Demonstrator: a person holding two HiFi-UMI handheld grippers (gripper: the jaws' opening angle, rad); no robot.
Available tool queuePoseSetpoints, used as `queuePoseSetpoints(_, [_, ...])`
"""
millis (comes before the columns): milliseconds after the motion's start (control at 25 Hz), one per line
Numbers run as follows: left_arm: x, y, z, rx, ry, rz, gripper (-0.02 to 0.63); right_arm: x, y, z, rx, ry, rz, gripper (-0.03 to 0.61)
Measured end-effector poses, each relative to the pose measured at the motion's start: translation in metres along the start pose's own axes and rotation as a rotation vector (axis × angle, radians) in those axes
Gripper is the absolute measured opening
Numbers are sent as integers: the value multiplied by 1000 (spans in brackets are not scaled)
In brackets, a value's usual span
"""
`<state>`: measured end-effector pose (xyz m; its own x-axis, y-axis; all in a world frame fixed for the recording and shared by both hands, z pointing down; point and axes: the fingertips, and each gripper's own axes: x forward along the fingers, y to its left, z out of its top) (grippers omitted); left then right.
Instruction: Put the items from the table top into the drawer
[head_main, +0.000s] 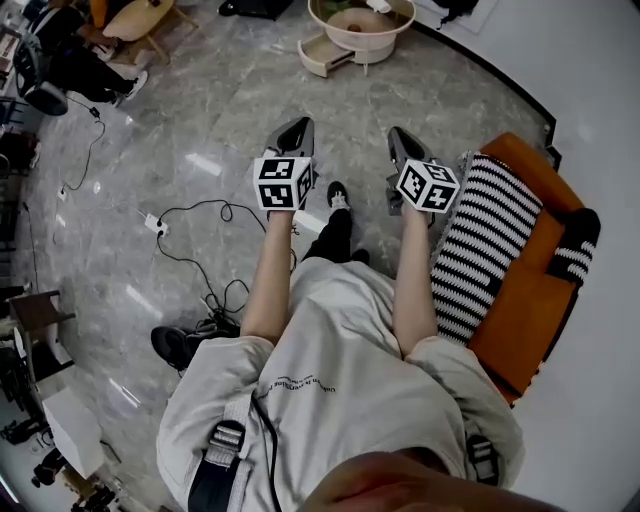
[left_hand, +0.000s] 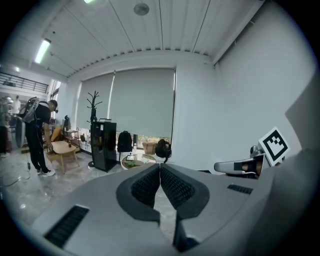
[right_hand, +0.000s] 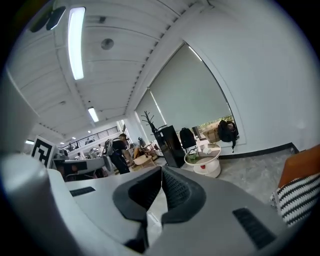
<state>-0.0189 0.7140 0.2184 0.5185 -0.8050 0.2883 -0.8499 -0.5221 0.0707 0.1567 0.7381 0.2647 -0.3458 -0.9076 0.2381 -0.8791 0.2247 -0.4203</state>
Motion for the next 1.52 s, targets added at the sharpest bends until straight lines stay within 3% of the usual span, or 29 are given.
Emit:
queuePoseSetpoints(80, [11,10,3,-29,-23,21,21,2,-7,-5,-36,30,1,32])
queuePoseSetpoints(200, [38,26,9,-93,-48,47,21,2,-40,-4,-52,62,-67,32])
queuePoseSetpoints(360, [88,28,26,-106,-46,0,21,10,-86,31,25,11,-128,32])
queuePoseSetpoints(560, [154,17,48,-132,-41,-37,21,32,-135,71,16,13,-176,32])
queuePoseSetpoints(760, [207,37,67,-135,-32,-53,21,82,-143,85,-7,47,-163,32])
queuePoseSetpoints(1080, [268,98,103,-126,-58,-48,21,158,-171,120,52,19,-185,32])
queuePoseSetpoints(1360, [310,131,98,-86,-11,-94,21,224,-154,130,33,35,-171,32])
queuePoseSetpoints(1520, [323,156,84,-120,21,-90,21,245,-146,129,35,58,-163,32])
